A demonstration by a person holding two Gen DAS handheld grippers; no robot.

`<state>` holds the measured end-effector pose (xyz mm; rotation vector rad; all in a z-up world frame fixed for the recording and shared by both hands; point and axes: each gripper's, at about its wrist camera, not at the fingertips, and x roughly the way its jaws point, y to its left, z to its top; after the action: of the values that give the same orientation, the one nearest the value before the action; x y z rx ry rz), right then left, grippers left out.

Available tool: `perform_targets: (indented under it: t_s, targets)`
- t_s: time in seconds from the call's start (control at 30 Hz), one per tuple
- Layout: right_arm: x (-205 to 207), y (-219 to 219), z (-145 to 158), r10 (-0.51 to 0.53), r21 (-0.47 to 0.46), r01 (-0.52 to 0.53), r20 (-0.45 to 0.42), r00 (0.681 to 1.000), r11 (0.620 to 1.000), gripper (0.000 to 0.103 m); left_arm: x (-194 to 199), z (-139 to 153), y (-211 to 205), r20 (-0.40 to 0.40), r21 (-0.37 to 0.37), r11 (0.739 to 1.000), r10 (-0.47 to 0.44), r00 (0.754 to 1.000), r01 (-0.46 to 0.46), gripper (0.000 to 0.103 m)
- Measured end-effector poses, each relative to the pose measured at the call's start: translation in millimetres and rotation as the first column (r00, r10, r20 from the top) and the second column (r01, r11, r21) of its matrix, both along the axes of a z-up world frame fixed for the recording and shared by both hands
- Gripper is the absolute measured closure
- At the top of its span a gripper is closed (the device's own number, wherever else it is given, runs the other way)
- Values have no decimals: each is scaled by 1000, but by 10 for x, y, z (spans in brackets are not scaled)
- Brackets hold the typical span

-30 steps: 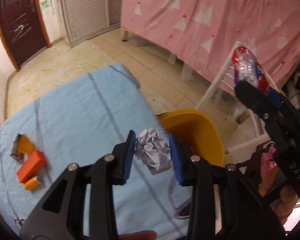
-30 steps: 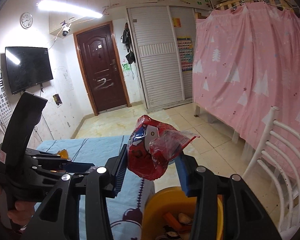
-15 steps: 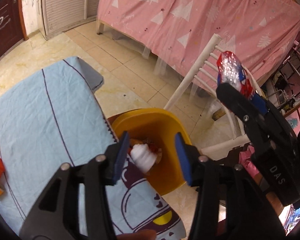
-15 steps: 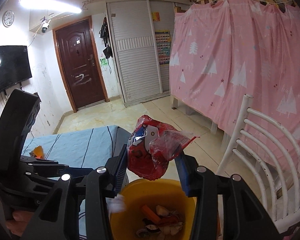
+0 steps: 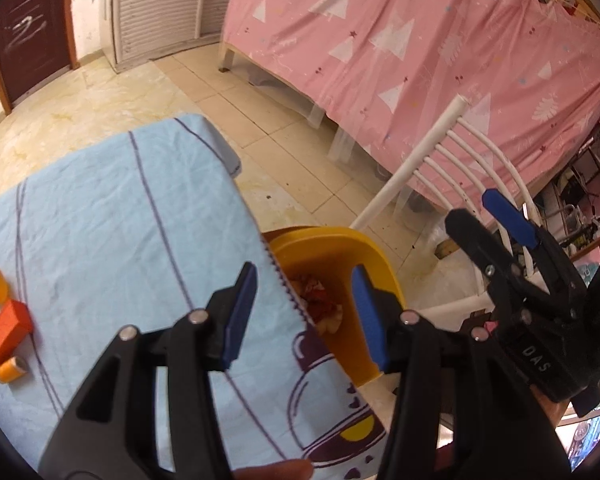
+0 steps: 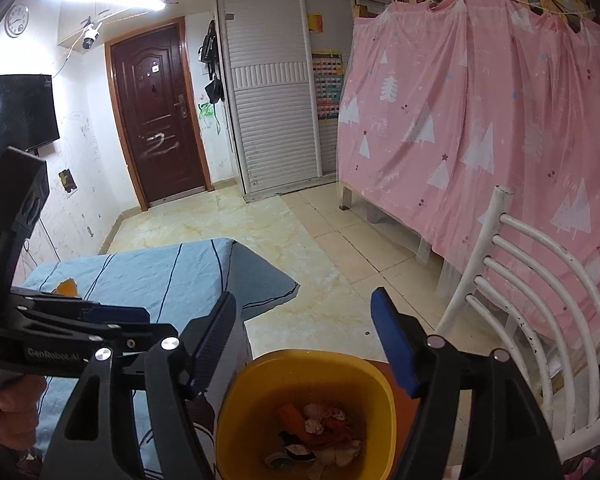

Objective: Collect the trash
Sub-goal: 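Carry the paper and snack bag to the yellow bin and open both tools, then move both tools back over the wrapper, cup and orange box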

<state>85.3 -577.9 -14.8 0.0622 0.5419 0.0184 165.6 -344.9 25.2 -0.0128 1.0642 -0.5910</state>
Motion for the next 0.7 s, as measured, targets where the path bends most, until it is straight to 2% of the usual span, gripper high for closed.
perform_targets:
  t_s: [0.27, 0.5, 0.7]
  targets:
    - [107, 326, -29, 56, -44, -56, -19, 998, 997, 35, 65, 94, 318, 38, 18, 998, 52, 998, -53, 50]
    - [192, 689, 8, 124, -35, -124, 1, 992, 992, 32, 134, 195, 799, 85, 44, 993, 105, 991, -109, 42]
    - [294, 907, -2, 157, -42, -158, -18, 987, 987, 32, 197, 268, 1244, 113, 52, 985, 156, 981, -163, 37]
